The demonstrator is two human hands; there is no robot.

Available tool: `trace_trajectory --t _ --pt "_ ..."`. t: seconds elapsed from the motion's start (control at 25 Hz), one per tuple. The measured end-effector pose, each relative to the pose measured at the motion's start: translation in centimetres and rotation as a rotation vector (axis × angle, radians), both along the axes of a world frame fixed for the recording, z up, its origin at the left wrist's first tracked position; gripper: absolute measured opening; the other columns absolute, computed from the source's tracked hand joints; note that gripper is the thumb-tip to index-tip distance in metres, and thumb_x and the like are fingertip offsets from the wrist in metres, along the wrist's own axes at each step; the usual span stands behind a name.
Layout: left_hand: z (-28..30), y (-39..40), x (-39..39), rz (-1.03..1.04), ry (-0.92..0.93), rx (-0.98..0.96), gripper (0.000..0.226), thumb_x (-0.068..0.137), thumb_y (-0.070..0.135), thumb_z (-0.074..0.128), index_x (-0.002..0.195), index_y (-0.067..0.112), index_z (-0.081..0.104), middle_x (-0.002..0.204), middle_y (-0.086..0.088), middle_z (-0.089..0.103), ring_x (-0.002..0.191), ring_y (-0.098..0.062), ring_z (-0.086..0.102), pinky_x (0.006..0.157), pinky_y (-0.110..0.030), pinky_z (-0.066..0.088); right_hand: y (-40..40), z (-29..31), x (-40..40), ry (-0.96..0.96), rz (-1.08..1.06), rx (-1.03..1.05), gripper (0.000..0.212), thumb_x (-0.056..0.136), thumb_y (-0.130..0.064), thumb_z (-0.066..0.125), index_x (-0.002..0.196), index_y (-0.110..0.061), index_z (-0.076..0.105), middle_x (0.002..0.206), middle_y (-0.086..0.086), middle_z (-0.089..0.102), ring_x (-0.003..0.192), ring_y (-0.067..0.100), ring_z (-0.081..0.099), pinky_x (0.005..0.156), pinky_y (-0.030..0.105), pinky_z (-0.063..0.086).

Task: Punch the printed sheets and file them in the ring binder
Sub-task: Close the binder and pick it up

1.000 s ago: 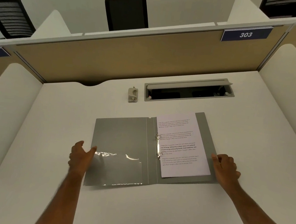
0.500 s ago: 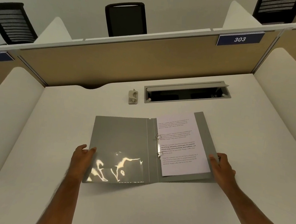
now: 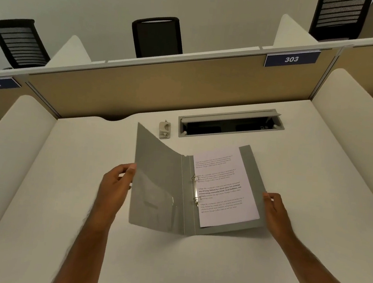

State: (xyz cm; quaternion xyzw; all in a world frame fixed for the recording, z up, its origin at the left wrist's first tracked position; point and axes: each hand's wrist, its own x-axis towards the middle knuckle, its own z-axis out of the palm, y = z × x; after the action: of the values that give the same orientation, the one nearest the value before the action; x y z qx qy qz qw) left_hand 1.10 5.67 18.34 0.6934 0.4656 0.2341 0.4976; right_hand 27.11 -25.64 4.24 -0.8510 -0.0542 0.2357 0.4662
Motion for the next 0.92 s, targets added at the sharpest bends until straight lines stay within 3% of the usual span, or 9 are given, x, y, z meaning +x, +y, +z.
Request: trace_trajectory --t 0.24,0.36,0.44,0.56,0.64,0.76,0.92 --pt "0.4 -6.5 5.0 -0.326 -0.107 -0.046 0.043 0.104 0.051 0.042 0.141 0.037 0.058 0.135 0.02 0.065 0.123 -0.002 0.062 0.1 -0.033 0.054 0.0 1.3 0.5 0.149 -0.007 0.079 0.051 0.101 -0.058 0.031 0.114 -0.013 0.052 0.115 0.014 0.061 0.107 0.033 0.058 0.088 0.038 0.042" --pt "-0.8 -9.7 7.2 -0.484 0.034 -0.036 0.057 0.098 0.062 0.045 0.152 0.044 0.041 0.156 0.021 0.043 0.137 -0.001 0.046 0.113 -0.034 0.043 -0.3 1.4 0.9 0.202 0.011 0.097 0.064 0.098 -0.065 0.026 0.133 -0.017 0.049 0.134 0.007 0.056 0.121 0.027 0.054 0.103 0.043 0.041" --pt "-1.8 -11.7 8.4 -0.606 0.17 0.036 0.064 0.098 0.062 0.045 0.157 0.043 0.029 0.162 0.021 0.029 0.143 -0.004 0.036 0.118 -0.038 0.036 -0.5 1.0 1.2 0.237 0.017 0.128 0.083 0.089 -0.08 0.025 0.148 -0.023 0.04 0.15 0.002 0.046 0.136 0.026 0.045 0.115 0.046 0.032" --pt "-4.5 -13.6 9.5 -0.751 0.286 0.182 0.066 0.101 0.058 0.047 0.159 0.038 0.024 0.165 0.018 0.024 0.15 -0.005 0.025 0.122 -0.031 0.024 -0.8 0.2 2.1 0.269 0.048 0.142 0.105 0.068 -0.099 0.02 0.146 -0.033 0.043 0.15 0.003 0.048 0.138 0.026 0.044 0.118 0.053 0.029" --pt "-6.5 -14.2 9.8 -0.795 0.342 0.239 0.066 0.101 0.056 0.048 0.159 0.035 0.025 0.166 0.016 0.025 0.152 -0.006 0.023 0.122 -0.026 0.019 -1.0 -0.1 2.5 0.309 0.059 0.169 0.1 0.068 -0.099 0.02 0.138 -0.035 0.051 0.14 0.004 0.059 0.131 0.027 0.053 0.115 0.054 0.033" --pt "-9.6 -14.3 9.6 -0.805 0.408 0.284 0.067 0.101 0.054 0.05 0.159 0.034 0.026 0.166 0.013 0.027 0.153 -0.009 0.023 0.126 -0.03 0.019 -1.4 -0.7 2.9 0.354 0.072 0.201 0.09 0.07 -0.098 0.026 0.13 -0.038 0.058 0.128 0.001 0.068 0.122 0.024 0.061 0.112 0.053 0.039" --pt "-12.8 -14.1 8.9 -0.808 0.397 0.285 0.066 0.1 0.05 0.054 0.158 0.036 0.027 0.167 0.017 0.022 0.155 -0.008 0.018 0.127 -0.035 0.02 -1.7 -0.2 2.6 0.322 0.094 0.196 0.071 0.074 -0.081 0.058 0.128 -0.036 0.057 0.123 -0.01 0.068 0.114 0.012 0.064 0.103 0.043 0.049"
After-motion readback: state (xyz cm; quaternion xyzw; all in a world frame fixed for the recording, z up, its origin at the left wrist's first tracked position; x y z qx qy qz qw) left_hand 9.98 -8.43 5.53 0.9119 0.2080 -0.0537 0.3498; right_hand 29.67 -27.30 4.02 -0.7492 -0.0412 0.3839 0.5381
